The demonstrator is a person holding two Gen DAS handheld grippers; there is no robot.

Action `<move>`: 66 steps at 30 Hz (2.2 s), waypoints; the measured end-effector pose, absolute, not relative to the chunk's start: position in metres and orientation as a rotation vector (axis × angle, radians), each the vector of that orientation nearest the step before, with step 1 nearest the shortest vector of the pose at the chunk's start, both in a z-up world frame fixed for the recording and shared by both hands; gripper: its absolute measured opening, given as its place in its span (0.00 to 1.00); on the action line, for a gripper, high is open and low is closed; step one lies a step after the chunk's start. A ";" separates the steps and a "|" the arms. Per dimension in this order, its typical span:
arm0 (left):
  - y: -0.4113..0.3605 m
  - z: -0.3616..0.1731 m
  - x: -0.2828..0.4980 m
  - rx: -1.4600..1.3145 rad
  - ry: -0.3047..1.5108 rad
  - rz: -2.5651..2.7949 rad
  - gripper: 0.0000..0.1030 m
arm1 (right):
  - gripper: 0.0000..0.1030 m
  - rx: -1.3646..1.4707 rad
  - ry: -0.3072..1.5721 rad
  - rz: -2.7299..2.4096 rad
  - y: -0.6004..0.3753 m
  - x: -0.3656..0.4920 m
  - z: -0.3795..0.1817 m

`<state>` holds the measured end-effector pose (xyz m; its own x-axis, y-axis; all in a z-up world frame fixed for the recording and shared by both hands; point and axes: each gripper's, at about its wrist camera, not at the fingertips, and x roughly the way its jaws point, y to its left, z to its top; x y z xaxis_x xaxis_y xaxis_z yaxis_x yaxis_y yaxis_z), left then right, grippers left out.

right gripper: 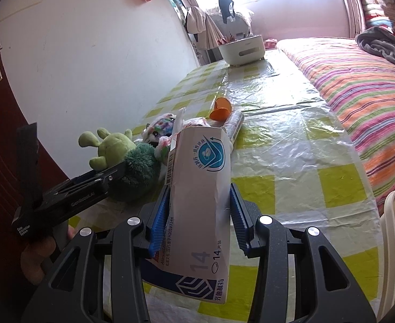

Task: Collect trash
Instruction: 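Grasp the white medicine box with the right tool while the left tool grasps the green plush toy, then carry the medicine box over the cream bin and open the right tool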

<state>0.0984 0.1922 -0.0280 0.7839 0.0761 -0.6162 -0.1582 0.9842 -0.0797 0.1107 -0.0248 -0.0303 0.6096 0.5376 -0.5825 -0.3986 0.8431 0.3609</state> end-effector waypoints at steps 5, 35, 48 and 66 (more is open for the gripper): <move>0.194 -0.023 0.088 -0.141 0.637 0.138 0.61 | 0.41 0.204 0.716 0.534 -0.029 0.109 -0.027; 0.138 0.016 0.064 -0.080 0.533 0.023 0.52 | 0.41 0.230 0.621 0.445 -0.084 0.096 -0.009; 0.095 0.021 0.068 -0.037 0.536 -0.072 0.52 | 0.41 0.262 0.581 0.363 -0.127 0.086 -0.002; 0.014 0.019 0.073 0.038 0.547 -0.240 0.52 | 0.41 0.341 0.549 0.199 -0.207 0.072 -0.003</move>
<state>0.0732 0.0141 0.0187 0.8270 -0.2157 -0.5191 0.2360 0.9714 -0.0276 0.0718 -0.2067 -0.0029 0.8359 0.2741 -0.4756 -0.0941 0.9251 0.3678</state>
